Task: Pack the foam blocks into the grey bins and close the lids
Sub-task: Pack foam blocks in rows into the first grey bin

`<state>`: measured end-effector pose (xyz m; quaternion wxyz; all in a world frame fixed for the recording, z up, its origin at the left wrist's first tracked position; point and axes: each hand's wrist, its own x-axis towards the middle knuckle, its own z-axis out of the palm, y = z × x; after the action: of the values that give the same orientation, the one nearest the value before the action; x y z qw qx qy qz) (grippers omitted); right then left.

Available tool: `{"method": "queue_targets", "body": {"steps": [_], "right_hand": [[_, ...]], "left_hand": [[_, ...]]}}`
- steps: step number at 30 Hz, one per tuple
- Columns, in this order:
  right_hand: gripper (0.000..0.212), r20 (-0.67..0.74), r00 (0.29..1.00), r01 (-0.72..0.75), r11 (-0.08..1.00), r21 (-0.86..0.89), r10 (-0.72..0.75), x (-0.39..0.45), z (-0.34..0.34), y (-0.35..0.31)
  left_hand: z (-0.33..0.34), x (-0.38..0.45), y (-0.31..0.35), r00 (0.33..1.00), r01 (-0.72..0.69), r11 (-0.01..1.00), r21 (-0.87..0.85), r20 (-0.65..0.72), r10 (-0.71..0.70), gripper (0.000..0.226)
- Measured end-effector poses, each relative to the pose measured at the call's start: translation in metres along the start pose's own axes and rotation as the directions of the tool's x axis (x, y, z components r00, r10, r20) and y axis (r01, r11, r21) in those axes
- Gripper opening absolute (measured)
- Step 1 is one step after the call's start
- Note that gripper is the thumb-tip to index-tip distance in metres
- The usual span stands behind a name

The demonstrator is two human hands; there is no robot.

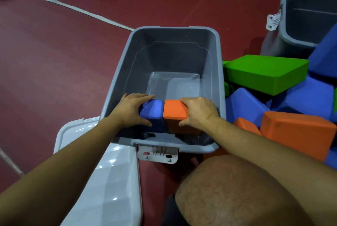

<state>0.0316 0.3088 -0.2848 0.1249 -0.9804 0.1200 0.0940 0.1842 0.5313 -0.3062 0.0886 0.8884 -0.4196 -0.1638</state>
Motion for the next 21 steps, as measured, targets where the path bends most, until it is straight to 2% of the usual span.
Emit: {"method": "queue_targets", "body": {"steps": [3,5,7,9,11,14,17,21], "right_hand": [[0.093,0.011,0.999,0.033,0.999,-0.028,-0.033,-0.007,-0.009,0.008],[0.098,-0.023,0.998,0.055,0.997,-0.058,-0.057,-0.015,-0.013,0.012],[0.101,-0.063,0.996,0.064,0.996,-0.062,-0.068,-0.024,-0.012,0.015],[0.101,-0.076,0.994,0.076,0.995,-0.062,-0.081,-0.034,-0.010,0.017],[0.100,-0.096,0.992,0.082,0.995,-0.050,-0.087,-0.043,-0.010,0.022],[0.106,-0.112,0.994,-0.003,1.000,-0.021,0.001,-0.055,-0.012,0.034],[0.115,-0.044,0.998,-0.034,0.995,0.098,0.038,-0.062,-0.014,0.044],[0.125,-0.011,0.999,-0.028,0.988,0.153,0.030,-0.063,-0.018,0.050]], "left_hand": [[0.000,-0.014,0.011,0.981,0.023,0.999,-0.043,-0.191,-0.031,0.098],[0.003,-0.025,0.021,0.942,-0.014,1.000,-0.019,-0.335,0.007,0.084],[0.005,-0.032,0.032,0.914,-0.017,1.000,-0.017,-0.405,0.008,0.070],[0.003,-0.036,0.041,0.933,0.050,0.994,-0.102,-0.350,-0.083,0.064],[0.002,-0.039,0.047,0.965,0.130,0.975,-0.180,-0.204,-0.166,0.067],[0.000,-0.045,0.049,0.966,0.236,0.911,-0.339,-0.023,-0.259,0.067],[-0.002,-0.048,0.050,0.948,0.295,0.839,-0.458,0.031,-0.317,0.066],[-0.002,-0.056,0.059,0.935,0.352,0.793,-0.498,0.146,-0.323,0.069]]}}
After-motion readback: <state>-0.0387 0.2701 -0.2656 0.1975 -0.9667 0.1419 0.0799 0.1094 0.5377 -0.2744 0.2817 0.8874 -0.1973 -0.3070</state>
